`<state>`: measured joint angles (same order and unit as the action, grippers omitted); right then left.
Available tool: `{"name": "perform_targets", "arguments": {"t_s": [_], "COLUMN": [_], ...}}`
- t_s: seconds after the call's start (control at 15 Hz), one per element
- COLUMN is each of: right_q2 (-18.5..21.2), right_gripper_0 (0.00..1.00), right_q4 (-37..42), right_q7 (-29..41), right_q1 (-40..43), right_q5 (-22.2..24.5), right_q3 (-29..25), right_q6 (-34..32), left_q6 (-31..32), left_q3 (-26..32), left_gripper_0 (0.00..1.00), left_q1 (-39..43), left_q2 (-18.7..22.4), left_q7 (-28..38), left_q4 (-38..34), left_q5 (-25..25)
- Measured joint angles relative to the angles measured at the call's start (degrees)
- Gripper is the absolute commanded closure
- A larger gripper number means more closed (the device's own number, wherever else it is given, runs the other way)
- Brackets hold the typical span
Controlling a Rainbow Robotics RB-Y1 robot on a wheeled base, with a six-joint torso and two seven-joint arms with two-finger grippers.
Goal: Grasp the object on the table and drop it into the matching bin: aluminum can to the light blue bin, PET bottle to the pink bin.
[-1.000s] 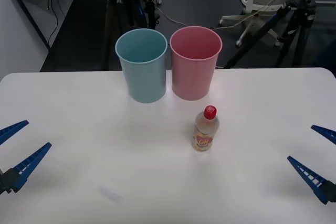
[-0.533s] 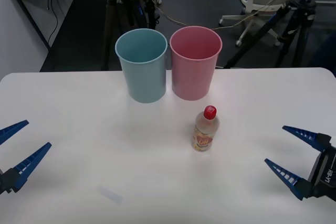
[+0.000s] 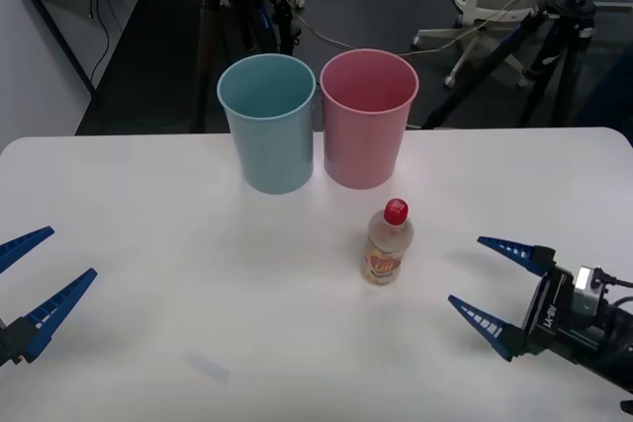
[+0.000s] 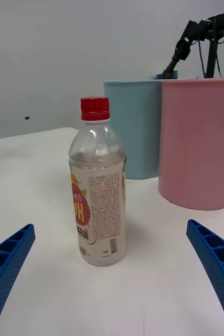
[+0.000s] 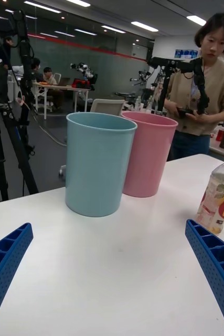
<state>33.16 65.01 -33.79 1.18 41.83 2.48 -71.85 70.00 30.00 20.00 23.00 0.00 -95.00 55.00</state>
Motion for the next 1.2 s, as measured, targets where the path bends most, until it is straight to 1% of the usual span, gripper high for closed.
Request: {"name": "perform_targets", "arguments": {"t_s": [0.27, 0.53, 0.87, 1.2], "right_q2": [-5.0, -7.69, -10.07, -11.94], "right_gripper_0": [0.0, 0.0, 0.0, 0.0], "right_q4": [-5.83, -8.56, -8.58, -8.59], "right_q7": [-0.94, -1.51, -1.9, -1.87], "right_q1": [-5.44, -8.4, -10.25, -11.36], "right_q5": [3.94, 6.78, 6.96, 6.95], "right_q3": [0.09, 0.39, 2.7, 4.8], "right_q6": [-0.02, 0.84, 5.36, 7.64], "left_q6": [0.0, 0.0, 0.0, 0.0], "left_q3": [0.0, 0.0, 0.0, 0.0], "left_gripper_0": [0.0, 0.0, 0.0, 0.0], "left_q1": [0.0, 0.0, 0.0, 0.0], "left_q2": [0.0, 0.0, 0.0, 0.0], "left_q7": [0.0, 0.0, 0.0, 0.0], "left_q4": [0.0, 0.0, 0.0, 0.0], "left_q5": [0.0, 0.0, 0.0, 0.0]}}
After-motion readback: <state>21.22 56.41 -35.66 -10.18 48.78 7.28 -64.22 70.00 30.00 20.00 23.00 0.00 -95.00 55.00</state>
